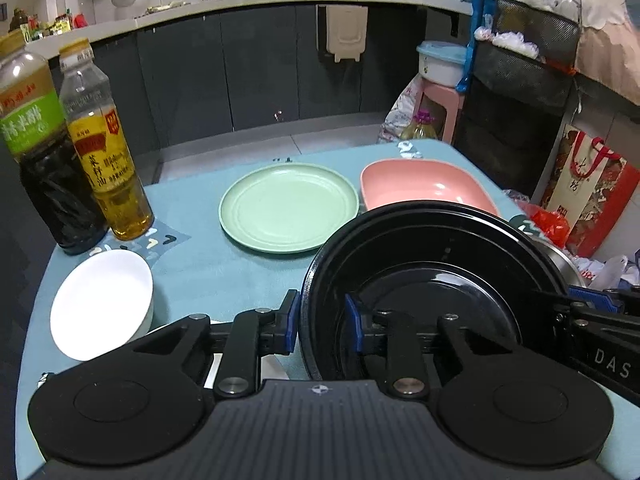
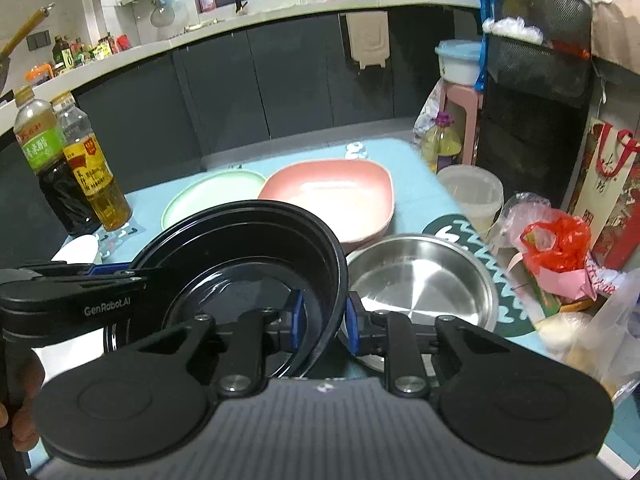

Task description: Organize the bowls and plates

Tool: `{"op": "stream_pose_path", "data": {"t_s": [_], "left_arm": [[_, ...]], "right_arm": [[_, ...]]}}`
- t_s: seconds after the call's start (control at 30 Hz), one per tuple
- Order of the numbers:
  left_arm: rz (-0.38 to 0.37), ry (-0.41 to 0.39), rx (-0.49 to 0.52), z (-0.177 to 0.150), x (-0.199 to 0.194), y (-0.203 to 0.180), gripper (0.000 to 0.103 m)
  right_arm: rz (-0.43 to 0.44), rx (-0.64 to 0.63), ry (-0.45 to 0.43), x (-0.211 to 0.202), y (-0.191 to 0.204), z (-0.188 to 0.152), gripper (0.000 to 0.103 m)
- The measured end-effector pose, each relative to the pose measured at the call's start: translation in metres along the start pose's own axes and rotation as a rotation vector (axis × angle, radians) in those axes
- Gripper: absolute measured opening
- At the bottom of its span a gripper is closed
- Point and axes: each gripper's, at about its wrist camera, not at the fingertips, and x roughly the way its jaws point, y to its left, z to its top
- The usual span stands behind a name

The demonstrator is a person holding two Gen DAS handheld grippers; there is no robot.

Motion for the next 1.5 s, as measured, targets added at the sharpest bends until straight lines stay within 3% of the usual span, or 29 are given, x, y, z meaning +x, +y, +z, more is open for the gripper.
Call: {"op": "stream_pose_path", "data": {"t_s": [0.3, 0.67, 1.5], "left_arm": [[0.006, -0.052, -0.009, -0.008, -0.042, -0.005, 0.023], [0.04, -0.083, -0.003, -0.041, -0.099, -0.01, 0.023], [0.086, 0.006, -0.075, -0.128, -0.139, 0.011, 0.023]], "right_arm": [[0.023, -0.002, -0.032, -0.032, 0.001, -0.007, 0.024], [0.052, -0.014, -0.029, -0.064, 0.01, -0.028, 0.024], [0.067, -0.097, 0.047, -0.082, 0.05, -0.073, 0.026]]}}
